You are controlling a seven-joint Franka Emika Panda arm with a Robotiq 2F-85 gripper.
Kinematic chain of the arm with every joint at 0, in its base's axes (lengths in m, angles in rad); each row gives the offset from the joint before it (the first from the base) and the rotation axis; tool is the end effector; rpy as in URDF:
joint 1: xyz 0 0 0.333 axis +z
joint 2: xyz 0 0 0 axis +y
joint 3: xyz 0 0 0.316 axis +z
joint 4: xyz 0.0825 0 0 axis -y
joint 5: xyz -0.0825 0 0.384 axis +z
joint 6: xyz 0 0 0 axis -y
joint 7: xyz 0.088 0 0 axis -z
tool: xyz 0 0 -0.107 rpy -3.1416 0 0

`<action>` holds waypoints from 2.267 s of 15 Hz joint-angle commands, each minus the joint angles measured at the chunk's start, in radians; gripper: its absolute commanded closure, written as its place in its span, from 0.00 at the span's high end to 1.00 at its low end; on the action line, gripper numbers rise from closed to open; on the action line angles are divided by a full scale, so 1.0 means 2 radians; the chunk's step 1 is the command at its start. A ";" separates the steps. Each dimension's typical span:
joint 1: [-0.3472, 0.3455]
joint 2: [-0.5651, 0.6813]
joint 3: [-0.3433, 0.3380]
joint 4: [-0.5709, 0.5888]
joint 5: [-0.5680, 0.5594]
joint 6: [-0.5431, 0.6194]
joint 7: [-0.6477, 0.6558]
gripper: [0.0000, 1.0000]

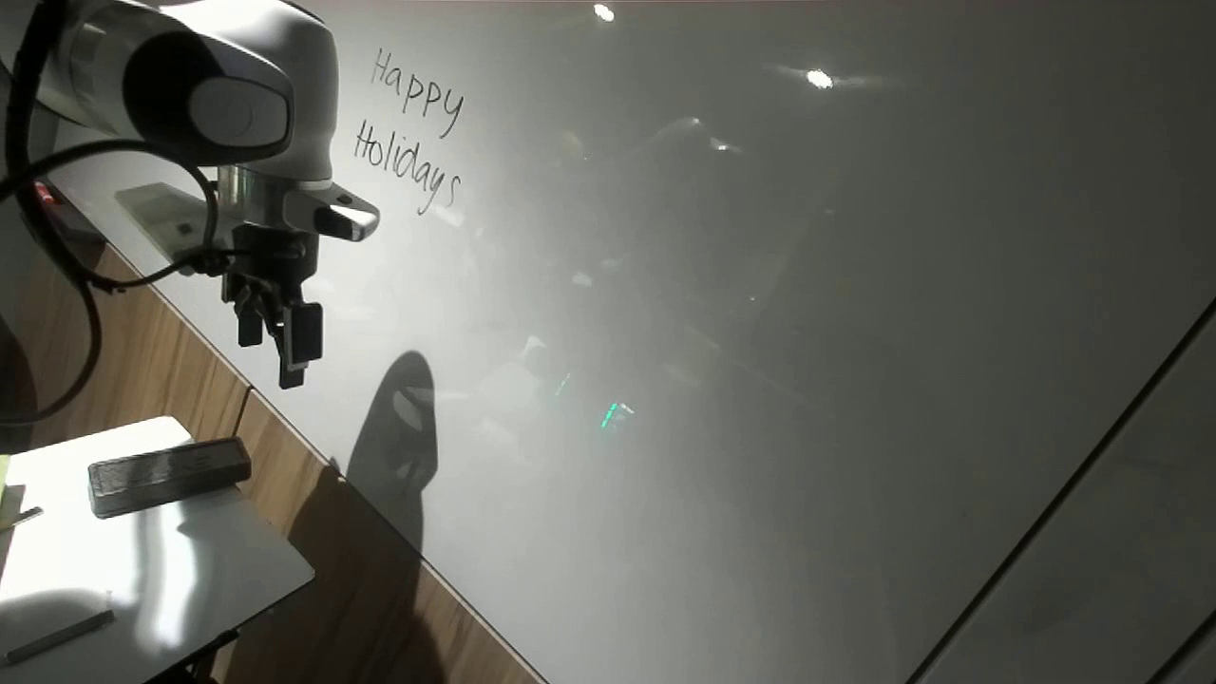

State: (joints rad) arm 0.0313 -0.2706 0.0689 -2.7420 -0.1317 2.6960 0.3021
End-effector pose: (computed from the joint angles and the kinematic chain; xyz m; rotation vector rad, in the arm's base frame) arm 0.4052 0.0440 0.3246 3.0749 -0.1382 0.3643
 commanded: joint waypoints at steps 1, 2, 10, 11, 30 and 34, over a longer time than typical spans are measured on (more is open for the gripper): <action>-0.015 -0.011 0.010 0.000 0.001 -0.019 -0.005 1.00; -0.013 -0.012 0.009 0.000 0.007 -0.021 -0.009 1.00; -0.007 -0.021 0.010 0.000 0.025 -0.022 -0.022 1.00; -0.007 -0.022 0.010 0.000 0.025 -0.023 -0.022 1.00; -0.035 0.115 0.054 -0.009 -0.219 0.061 0.253 1.00; -0.040 0.161 0.041 -0.013 -0.207 0.068 0.234 1.00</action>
State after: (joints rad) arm -0.0368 -0.0192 0.1732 -2.7674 -0.5388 2.7882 0.7774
